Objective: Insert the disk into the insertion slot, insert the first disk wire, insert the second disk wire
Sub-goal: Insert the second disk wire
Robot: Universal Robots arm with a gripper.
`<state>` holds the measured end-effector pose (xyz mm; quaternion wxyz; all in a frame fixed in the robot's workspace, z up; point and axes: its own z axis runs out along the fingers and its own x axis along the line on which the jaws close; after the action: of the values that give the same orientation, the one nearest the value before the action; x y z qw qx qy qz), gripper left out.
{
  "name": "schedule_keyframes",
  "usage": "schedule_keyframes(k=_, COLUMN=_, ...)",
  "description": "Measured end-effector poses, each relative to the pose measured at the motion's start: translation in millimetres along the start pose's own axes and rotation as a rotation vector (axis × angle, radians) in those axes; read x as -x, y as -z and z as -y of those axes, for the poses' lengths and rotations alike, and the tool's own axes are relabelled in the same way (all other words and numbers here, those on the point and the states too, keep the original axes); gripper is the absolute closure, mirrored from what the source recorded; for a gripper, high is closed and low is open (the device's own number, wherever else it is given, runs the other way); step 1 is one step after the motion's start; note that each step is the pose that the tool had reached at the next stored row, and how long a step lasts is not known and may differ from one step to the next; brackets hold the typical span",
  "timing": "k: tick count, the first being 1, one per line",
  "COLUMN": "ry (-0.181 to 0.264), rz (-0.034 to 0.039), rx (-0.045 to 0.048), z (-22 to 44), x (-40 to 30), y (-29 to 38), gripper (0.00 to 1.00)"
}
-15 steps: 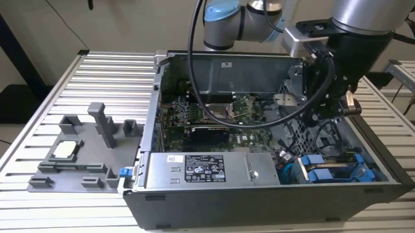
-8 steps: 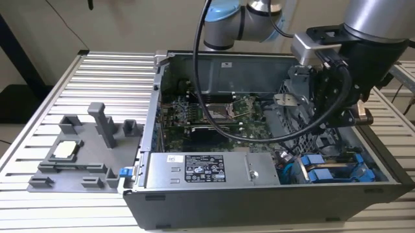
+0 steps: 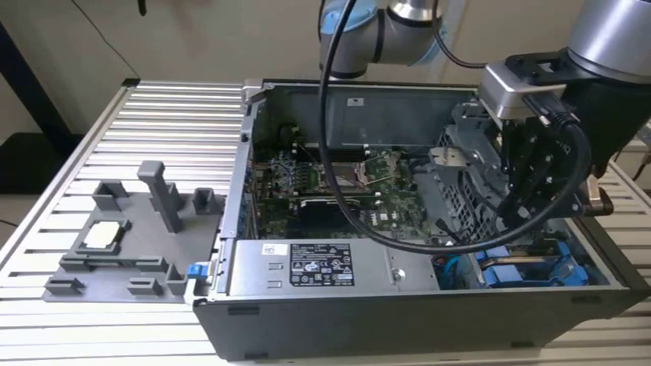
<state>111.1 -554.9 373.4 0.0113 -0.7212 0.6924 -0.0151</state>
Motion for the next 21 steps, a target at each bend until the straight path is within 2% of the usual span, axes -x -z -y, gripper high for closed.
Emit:
schedule_keyframes(k=8, ry=0.0, rz=0.0002, rx=0.0086, z=12.3, x=-18.9, y=-0.9, gripper=0.84)
schedule_keyframes(k=11, ry=0.0, rz=0.0004, rx=0.0115, z=17.0, x=-24.0, y=-1.1, gripper=0.84)
schedule_keyframes(k=18, ry=0.0, rz=0.0004, rx=0.0117, z=17.7, x=-24.5, y=-1.2, gripper=0.84)
schedule_keyframes(k=19, ry=0.0, rz=0.0024, rx=0.0115, z=17.8, x=-24.6, y=-1.1, gripper=0.84)
schedule_keyframes(k=20, ry=-0.001, rz=0.0123, rx=0.0106, z=17.8, x=-24.6, y=-1.3, gripper=0.84)
schedule_keyframes(k=21, ry=-0.003, rz=0.0284, rx=0.0095, z=17.8, x=-24.5, y=-1.3, gripper=0.84)
